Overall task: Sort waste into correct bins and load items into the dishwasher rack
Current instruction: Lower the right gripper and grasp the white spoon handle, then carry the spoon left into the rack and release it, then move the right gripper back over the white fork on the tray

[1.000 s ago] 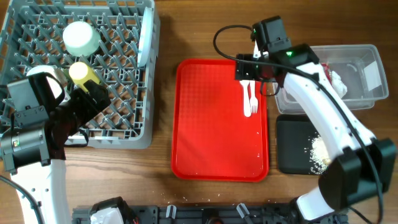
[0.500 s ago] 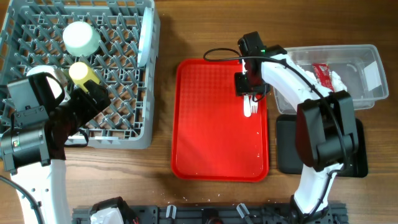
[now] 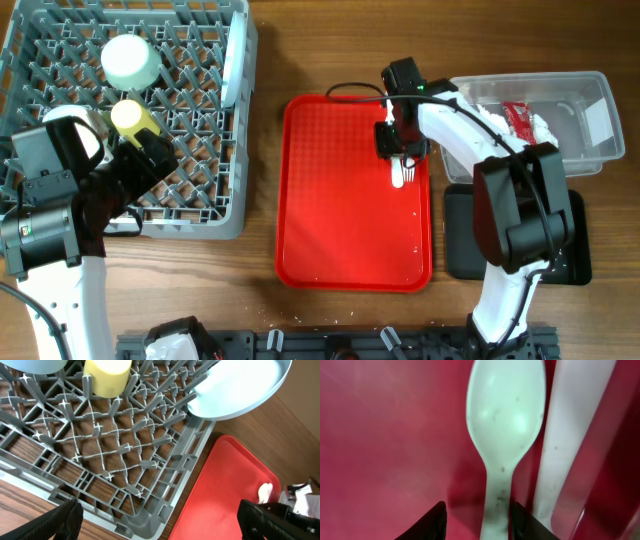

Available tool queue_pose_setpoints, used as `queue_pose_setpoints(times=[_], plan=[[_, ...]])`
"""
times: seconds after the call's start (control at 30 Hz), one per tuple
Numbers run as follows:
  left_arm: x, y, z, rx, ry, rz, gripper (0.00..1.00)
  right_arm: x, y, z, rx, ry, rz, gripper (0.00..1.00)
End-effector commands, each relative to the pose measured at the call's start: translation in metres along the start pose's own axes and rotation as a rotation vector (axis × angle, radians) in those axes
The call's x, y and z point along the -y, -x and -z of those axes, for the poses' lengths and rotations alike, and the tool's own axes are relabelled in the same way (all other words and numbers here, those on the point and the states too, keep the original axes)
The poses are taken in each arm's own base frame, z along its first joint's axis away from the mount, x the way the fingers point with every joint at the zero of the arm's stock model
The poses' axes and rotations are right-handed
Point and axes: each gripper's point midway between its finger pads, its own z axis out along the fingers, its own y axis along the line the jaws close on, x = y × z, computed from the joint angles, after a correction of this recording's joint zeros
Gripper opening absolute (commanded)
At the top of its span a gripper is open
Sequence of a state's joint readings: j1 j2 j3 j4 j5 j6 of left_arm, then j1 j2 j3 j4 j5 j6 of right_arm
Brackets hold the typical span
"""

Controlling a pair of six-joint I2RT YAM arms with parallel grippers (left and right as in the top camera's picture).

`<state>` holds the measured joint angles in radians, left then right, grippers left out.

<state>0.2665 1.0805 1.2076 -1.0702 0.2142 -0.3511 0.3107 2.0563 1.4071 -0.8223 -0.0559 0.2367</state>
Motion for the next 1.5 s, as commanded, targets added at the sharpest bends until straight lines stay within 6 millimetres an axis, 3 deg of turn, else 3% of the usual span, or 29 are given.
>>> queue_pose_setpoints(times=[0.0, 0.13, 0.3, 0.47, 0.53, 0.6, 0.77, 0.9, 1.0, 1.1, 1.37, 1.47], plan=[[0.001, 0.002, 0.002, 0.012, 0.0, -0.006, 1.0, 0.002, -0.007, -0.011, -0.025, -0.016, -0.025, 0.4], [0.001, 0.002, 0.002, 0.012, 0.0, -0.006, 1.0, -0.003, -0.004, -0.009, -0.019, 0.014, -0.052, 0.07], [0.001, 0.002, 0.002, 0.012, 0.0, -0.006, 1.0, -0.028, 0.006, 0.018, -0.015, 0.134, -0.047, 0.04], [0.001, 0.002, 0.002, 0.012, 0.0, -0.006, 1.0, -0.076, 0.017, 0.079, 0.033, 0.411, -0.014, 0.04], [0.001, 0.002, 0.002, 0.012, 0.0, -0.006, 1.0, -0.09, 0.016, 0.094, 0.045, 0.489, 0.003, 0.04], [0.001, 0.002, 0.002, 0.012, 0.0, -0.006, 1.0, -0.116, 0.012, 0.111, 0.033, 0.636, 0.039, 0.04], [0.001, 0.002, 0.002, 0.012, 0.0, -0.006, 1.0, -0.203, 0.011, 0.169, 0.023, 1.047, 0.125, 0.04], [0.001, 0.002, 0.002, 0.012, 0.0, -0.006, 1.0, -0.287, 0.006, 0.203, 0.099, 1.163, 0.163, 0.04], [0.001, 0.002, 0.002, 0.012, 0.0, -0.006, 1.0, -0.322, 0.003, 0.194, 0.155, 1.088, 0.038, 0.04], [0.001, 0.002, 0.002, 0.012, 0.0, -0.006, 1.0, -0.351, -0.011, 0.166, 0.199, 0.973, -0.076, 0.04], [0.001, 0.002, 0.002, 0.012, 0.0, -0.006, 1.0, -0.38, -0.012, 0.12, 0.248, 0.93, -0.137, 0.05], [0.001, 0.002, 0.002, 0.012, 0.0, -0.006, 1.0, -0.379, -0.009, 0.112, 0.263, 0.916, -0.134, 0.26]])
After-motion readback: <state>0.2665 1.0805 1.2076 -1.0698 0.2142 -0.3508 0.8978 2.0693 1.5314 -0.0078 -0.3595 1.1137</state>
